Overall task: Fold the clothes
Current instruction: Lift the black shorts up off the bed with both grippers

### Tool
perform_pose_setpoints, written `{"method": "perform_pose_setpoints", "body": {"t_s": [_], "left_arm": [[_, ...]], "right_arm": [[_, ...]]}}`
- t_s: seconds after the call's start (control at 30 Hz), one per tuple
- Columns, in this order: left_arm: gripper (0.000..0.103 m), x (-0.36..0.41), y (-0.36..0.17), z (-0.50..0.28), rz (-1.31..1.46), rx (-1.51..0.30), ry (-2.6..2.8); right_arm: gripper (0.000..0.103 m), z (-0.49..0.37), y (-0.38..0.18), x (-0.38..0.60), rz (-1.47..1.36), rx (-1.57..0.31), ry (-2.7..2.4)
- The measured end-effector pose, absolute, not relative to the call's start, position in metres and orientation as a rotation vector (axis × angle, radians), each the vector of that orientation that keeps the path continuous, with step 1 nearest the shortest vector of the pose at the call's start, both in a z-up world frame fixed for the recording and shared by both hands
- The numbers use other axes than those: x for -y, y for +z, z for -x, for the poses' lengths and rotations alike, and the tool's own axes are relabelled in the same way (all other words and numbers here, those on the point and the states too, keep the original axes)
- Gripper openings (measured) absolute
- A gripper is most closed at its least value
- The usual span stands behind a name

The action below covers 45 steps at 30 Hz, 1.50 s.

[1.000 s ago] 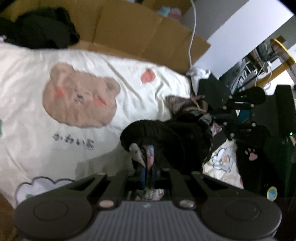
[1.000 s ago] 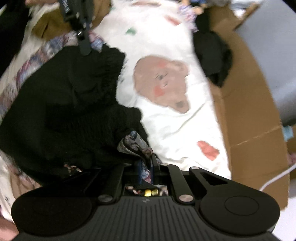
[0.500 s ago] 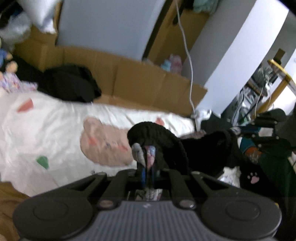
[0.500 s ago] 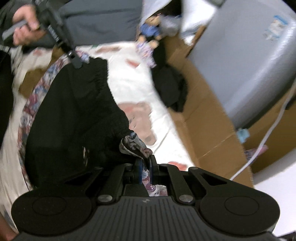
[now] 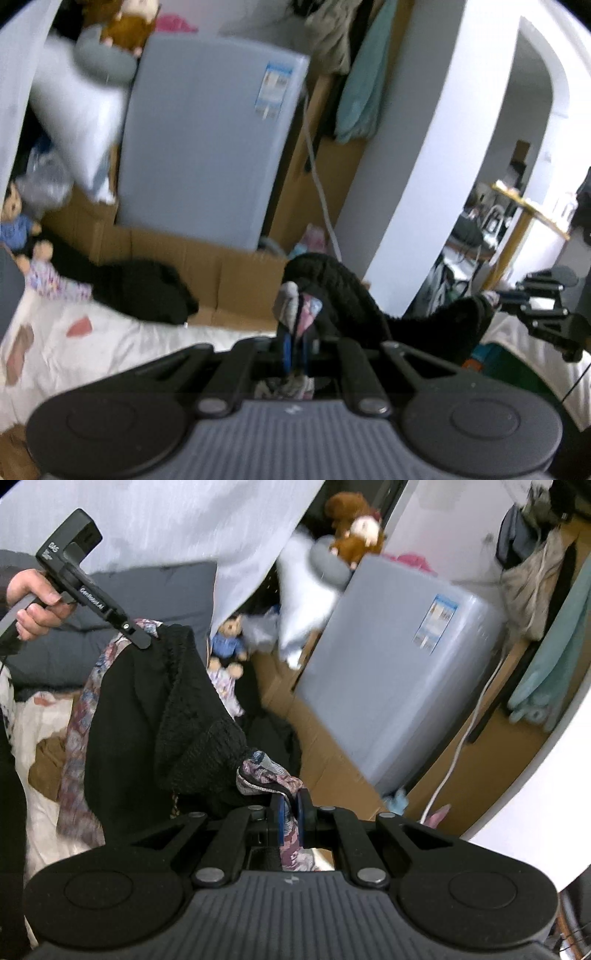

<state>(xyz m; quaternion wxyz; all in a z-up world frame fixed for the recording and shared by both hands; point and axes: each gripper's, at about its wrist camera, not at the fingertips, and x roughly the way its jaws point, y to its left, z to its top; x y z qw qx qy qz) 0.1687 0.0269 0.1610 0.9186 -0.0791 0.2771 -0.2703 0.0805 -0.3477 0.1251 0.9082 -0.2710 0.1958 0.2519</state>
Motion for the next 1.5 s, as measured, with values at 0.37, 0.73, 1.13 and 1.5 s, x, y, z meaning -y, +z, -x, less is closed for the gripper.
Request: {"method": "perform_pose_setpoints", "body": {"t_s": [0.37, 0.73, 1.13, 1.5], "left_arm": [[0.006, -0.033, 0.198, -0.109, 0.11, -0.485, -0.695], [0.006, -0.039, 0.15, -0.126, 0.161, -0.597, -0.69], [0.006, -0.032, 0.035, -0.235, 0.232, -0.781, -0.547], [0.006, -0.045, -0.095, -0.264, 0.303, -0.956, -0.453]], "right_arm": [[0.007, 0.025, 0.203, 0.34, 0.558, -0.338, 0.535], [0.007, 0.022, 0.185, 0.335, 0.545, -0.478, 0.55], [0.007, -0.104, 0.077, 0.333, 0.545, -0.693, 0.544], [0.007, -0.163, -0.05, 0.31, 0.629, -0.88, 0.63]]}}
